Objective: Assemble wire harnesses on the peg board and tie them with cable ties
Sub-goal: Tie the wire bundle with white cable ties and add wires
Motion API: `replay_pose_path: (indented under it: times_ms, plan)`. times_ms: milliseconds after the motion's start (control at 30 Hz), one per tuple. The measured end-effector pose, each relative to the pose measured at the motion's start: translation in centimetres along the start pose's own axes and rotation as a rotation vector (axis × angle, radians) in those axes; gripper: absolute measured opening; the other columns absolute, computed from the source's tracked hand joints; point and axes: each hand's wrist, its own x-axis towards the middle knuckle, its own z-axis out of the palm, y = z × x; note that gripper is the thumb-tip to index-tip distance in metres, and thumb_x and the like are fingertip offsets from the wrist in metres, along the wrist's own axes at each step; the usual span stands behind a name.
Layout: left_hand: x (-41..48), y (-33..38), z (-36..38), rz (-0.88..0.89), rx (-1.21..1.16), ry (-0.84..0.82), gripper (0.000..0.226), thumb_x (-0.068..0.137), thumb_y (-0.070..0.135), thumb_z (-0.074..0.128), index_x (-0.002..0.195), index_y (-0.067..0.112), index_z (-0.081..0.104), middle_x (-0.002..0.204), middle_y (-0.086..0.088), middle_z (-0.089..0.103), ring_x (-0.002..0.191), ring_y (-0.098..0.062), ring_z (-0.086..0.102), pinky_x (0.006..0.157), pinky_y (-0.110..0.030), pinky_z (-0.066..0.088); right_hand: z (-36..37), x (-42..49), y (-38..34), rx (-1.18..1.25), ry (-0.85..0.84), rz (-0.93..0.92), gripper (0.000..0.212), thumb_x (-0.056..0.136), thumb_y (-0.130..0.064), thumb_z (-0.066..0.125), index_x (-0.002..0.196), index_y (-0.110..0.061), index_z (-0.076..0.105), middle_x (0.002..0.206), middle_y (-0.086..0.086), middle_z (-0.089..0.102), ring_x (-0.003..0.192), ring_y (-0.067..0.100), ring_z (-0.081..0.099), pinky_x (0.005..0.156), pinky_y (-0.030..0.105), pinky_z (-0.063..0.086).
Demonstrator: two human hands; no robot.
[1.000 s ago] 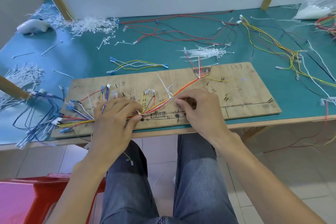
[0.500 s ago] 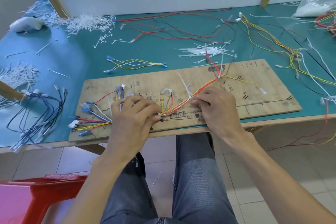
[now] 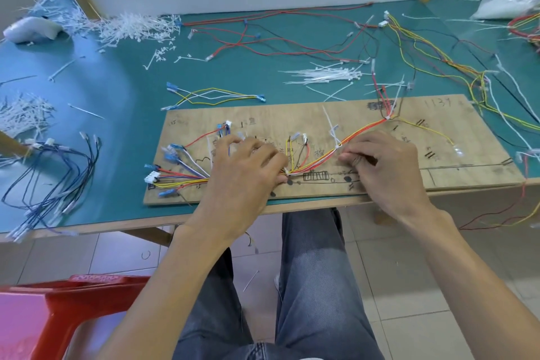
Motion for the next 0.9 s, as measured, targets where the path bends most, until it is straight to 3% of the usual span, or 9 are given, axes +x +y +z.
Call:
replay_pose_path:
  times_ms: [100,200,267,333,433,567,667,733,900]
  plan:
    - [0.3,0.0,0.9,0.043,0.085,-0.020,0.010,0.105,0.028,0.060,0.112,0.020,0.057,0.116,-0.002,0.064,0.111,-0.034,0.057,0.098,-0.054,0.042,-0.7,0.1,-0.5,0.123,-0.046,0.140,0.017,0.103,-0.009,0.062,0.113,-0.017,0.074,0.090,-0.013,0.076,0.088,0.004,0.072,0.088,0.027,0.053]
    - [-0.2,0.3,1.8,0.050,0.099,0.049,0.016,0.100,0.013,0.064,0.111,0.017,0.054,0.115,-0.003,0.061,0.112,-0.033,0.057,0.095,-0.053,0.043,-0.5,-0.3,-2.1,0.039,-0.134,0.060,0.041,0.107,-0.020,0.052,0.148,-0.026,0.052,0.100,-0.015,0.072,0.092,0.010,0.063,0.086,0.028,0.045]
    - [-0.3,0.4,2.0,0.048,0.069,0.117,0.010,0.103,0.009,0.055,0.110,0.016,0.052,0.112,-0.003,0.062,0.110,-0.032,0.058,0.093,-0.053,0.044,0.0,-0.4,-3.4,-0.015,-0.206,-0.017,0.051,0.106,-0.028,0.057,0.154,-0.031,0.044,0.105,-0.018,0.064,0.103,0.016,0.056,0.095,0.033,0.043]
    - [-0.1,0.4,1.8,-0.020,-0.027,0.184,0.013,0.109,0.010,0.038,0.111,0.016,0.050,0.109,-0.005,0.061,0.104,-0.031,0.057,0.086,-0.049,0.043,0.7,-0.6,-4.3,-0.052,-0.246,-0.009,0.060,0.101,-0.040,0.063,0.156,-0.037,0.040,0.115,-0.016,0.065,0.113,0.019,0.053,0.105,0.043,0.044]
    - [0.0,0.4,1.6,-0.102,-0.135,0.228,0.007,0.109,0.012,0.046,0.111,0.017,0.050,0.108,-0.002,0.059,0.102,-0.030,0.058,0.084,-0.045,0.040,1.8,-0.7,-5.5,-0.013,-0.211,0.077,0.075,0.093,-0.042,0.074,0.156,-0.043,0.033,0.116,-0.010,0.066,0.111,0.021,0.057,0.104,0.045,0.043]
    - [-0.6,0.5,0.6,-0.091,-0.124,0.164,0.013,0.107,0.025,0.054,0.116,0.018,0.060,0.119,0.003,0.064,0.121,-0.029,0.058,0.098,-0.052,0.042,3.2,0.4,-6.5,-0.205,-0.111,-0.004,0.039,0.093,-0.041,0.071,0.130,-0.041,0.060,0.093,-0.012,0.075,0.098,0.020,0.067,0.101,0.041,0.042]
    - [-1.8,-0.3,-0.8,-0.195,-0.133,0.087,0.052,0.092,0.034,0.073,0.138,0.019,0.053,0.140,-0.002,0.057,0.132,-0.032,0.051,0.107,-0.051,0.043,4.4,1.1,-7.1,-0.024,-0.067,0.097,0.020,0.092,-0.033,0.073,0.112,-0.032,0.074,0.088,-0.007,0.078,0.092,0.023,0.071,0.089,0.042,0.053]
    - [-2.7,-1.1,-1.6,-0.321,-0.138,0.100,0.065,0.086,0.035,0.078,0.142,0.016,0.050,0.139,-0.007,0.054,0.129,-0.034,0.050,0.107,-0.048,0.045,5.3,0.9,-7.7,0.153,0.057,0.090,0.018,0.091,-0.022,0.076,0.108,-0.026,0.078,0.092,-0.008,0.079,0.089,0.017,0.073,0.085,0.039,0.056]
    - [-3.5,-1.5,-1.9,-0.338,0.001,0.067,0.034,0.090,0.034,0.075,0.114,0.012,0.063,0.093,-0.007,0.067,0.091,-0.033,0.061,0.065,-0.042,0.051,7.6,0.9,-8.6,0.282,0.325,-0.009,0.031,0.088,-0.005,0.078,0.116,-0.018,0.079,0.101,-0.003,0.080,0.092,0.010,0.073,0.083,0.026,0.055]
